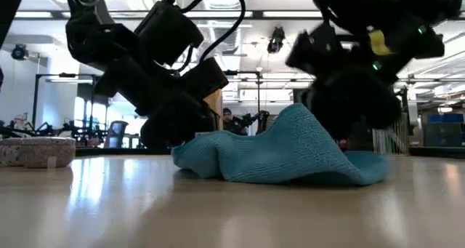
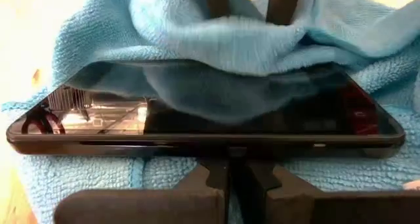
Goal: Apply microfiber cloth
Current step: Wipe the front and back of the black cellphone with the blue microfiber cloth
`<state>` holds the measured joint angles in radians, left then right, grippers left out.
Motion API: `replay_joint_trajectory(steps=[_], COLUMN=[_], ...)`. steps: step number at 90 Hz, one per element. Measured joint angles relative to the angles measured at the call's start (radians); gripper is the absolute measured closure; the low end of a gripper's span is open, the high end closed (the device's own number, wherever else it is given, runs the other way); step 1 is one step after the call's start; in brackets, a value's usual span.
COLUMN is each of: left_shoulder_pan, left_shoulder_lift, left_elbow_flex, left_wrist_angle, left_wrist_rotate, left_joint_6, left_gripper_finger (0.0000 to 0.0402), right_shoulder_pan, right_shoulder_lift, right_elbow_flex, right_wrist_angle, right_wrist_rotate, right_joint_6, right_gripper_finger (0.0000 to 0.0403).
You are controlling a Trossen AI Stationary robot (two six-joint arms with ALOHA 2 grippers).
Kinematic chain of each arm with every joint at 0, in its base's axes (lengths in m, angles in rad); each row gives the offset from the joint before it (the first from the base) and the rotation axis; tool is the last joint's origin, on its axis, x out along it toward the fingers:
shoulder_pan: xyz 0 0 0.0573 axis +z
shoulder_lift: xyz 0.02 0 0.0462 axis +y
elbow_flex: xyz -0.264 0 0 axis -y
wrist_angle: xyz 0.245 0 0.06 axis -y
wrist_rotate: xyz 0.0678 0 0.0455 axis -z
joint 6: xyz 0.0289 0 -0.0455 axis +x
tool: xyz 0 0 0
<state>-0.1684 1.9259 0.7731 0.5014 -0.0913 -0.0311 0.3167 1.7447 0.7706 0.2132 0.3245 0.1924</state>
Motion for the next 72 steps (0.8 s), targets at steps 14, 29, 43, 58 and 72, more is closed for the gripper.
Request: replay_joint_trajectory(steps=[14,29,43,58,72], left_shoulder_pan=[0.000,-0.001,-0.001,-0.002,-0.001], left_shoulder_lift=[-0.001,-0.003,-0.003,-0.003,-0.003], left_elbow_flex=[-0.002,-0.001,-0.001,-0.003,-0.003], left_wrist_angle=[-0.004,-0.003,-0.003,-0.005,-0.003], left_wrist_rotate=[0.002,0.003,0.003,0.005,0.005], left_joint_6=[0.000,0.000,0.000,-0.006,-0.008], left_gripper_finger=[0.0402,0.0401,0.0401,0.0401,0.0401], right_shoulder_pan=[-0.002,-0.027,-0.043,-0.049,-0.074], right_shoulder_lift=[-0.012,0.011,0.089,0.152,0.157], right_elbow_flex=[0.021,0.028,0.026,0.058,0.066], right_wrist_angle=[0.002,0.025,0.149,0.252,0.303], right_wrist_rotate=[0.002,0.015,-0.037,-0.044,-0.021], right_joint_6=[-0.062,-0.074,-0.090,-0.105,-0.124], right_gripper_finger=[0.0396,0.0397,0.0400,0.0402,0.0403])
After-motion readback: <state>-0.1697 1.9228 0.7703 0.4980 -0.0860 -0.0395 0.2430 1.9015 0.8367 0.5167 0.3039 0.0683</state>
